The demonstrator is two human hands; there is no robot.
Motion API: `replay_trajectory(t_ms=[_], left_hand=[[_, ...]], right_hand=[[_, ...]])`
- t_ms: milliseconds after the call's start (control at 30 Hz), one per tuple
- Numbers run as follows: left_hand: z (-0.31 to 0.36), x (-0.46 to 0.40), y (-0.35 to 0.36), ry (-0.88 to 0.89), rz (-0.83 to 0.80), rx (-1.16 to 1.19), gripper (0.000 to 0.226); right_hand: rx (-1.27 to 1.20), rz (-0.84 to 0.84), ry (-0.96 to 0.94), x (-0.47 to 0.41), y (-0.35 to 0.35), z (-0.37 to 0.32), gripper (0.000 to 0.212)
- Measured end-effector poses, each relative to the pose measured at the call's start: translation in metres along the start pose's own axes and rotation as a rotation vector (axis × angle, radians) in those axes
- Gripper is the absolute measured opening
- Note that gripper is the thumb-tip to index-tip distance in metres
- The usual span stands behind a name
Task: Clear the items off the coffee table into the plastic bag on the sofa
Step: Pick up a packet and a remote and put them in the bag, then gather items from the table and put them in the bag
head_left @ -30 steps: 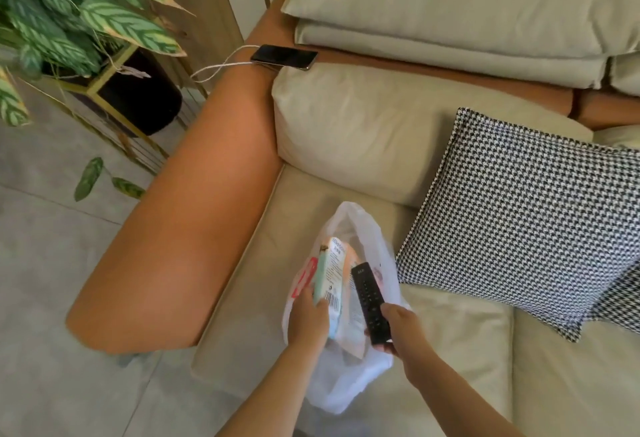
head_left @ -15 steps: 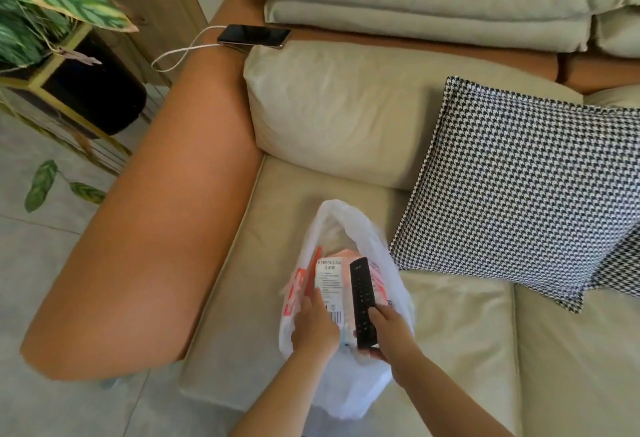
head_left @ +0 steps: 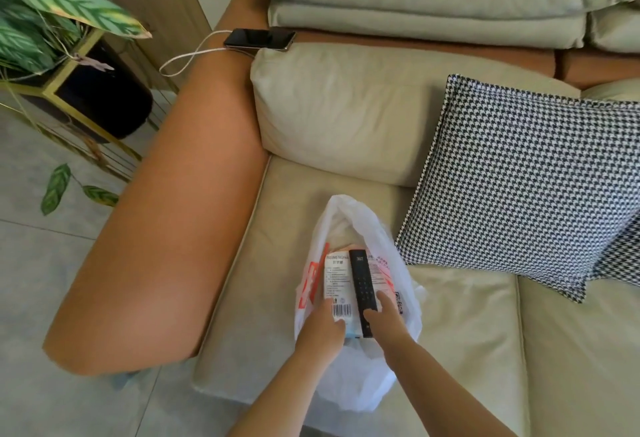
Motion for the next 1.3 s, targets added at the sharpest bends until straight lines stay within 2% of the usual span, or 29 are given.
replay_trajectory(t_ms=[167, 300, 367, 467, 533, 767, 900, 1033, 1200, 1300], left_hand=[[0.007, 0.022, -0.012, 0.015, -0.016, -0.082, 0.049], [0.017, 0.047, -0.024, 0.041, -0.041, -0.171, 0.039], [0.02, 0.062, -0.029, 0.05, -0.043, -0.193, 0.039], [0.023, 0.087, -0.039, 0.071, -0.031, -0.207, 0.039], [0.023, 0.105, -0.045, 0.087, -0.019, -0.206, 0.038], [0.016, 0.171, -0.061, 0.079, 0.074, -0.223, 0.031], [0.006, 0.216, -0.059, -0.012, 0.172, -0.192, 0.032], [-0.007, 0.255, -0.045, -0.124, 0.277, -0.059, 0.033], [-0.033, 0.307, -0.013, -0.262, 0.408, 0.032, 0.037], [-0.052, 0.336, 0.011, -0.349, 0.442, 0.068, 0.035]], right_hand=[[0.108, -0.02, -0.018, 0.007, -0.003, 0.003, 0.041], [0.298, -0.041, -0.088, 0.028, -0.006, -0.002, 0.012], [0.409, -0.061, -0.139, 0.041, -0.009, -0.007, 0.007], [0.563, -0.092, -0.218, 0.064, -0.012, -0.018, 0.022], [0.666, -0.109, -0.293, 0.081, -0.014, -0.027, 0.02], [0.999, -0.238, -0.448, 0.132, -0.016, -0.051, 0.037], [1.165, -0.321, -0.55, 0.155, -0.013, -0.051, 0.036], [1.365, -0.426, -0.751, 0.186, -0.01, -0.055, 0.034], [1.479, -0.559, -0.989, 0.221, -0.002, -0.049, 0.03], [1.549, -0.643, -1.052, 0.242, 0.002, -0.029, 0.027]])
Point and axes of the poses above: each hand's wrist, its own x-axis away from the middle knuckle, its own y-axis out of the palm, z = x × y, the point moved 2 cm from there along -x, towards the middle knuckle, and after that the axes turned 6 degrees about -y, right-handed, at the moved point
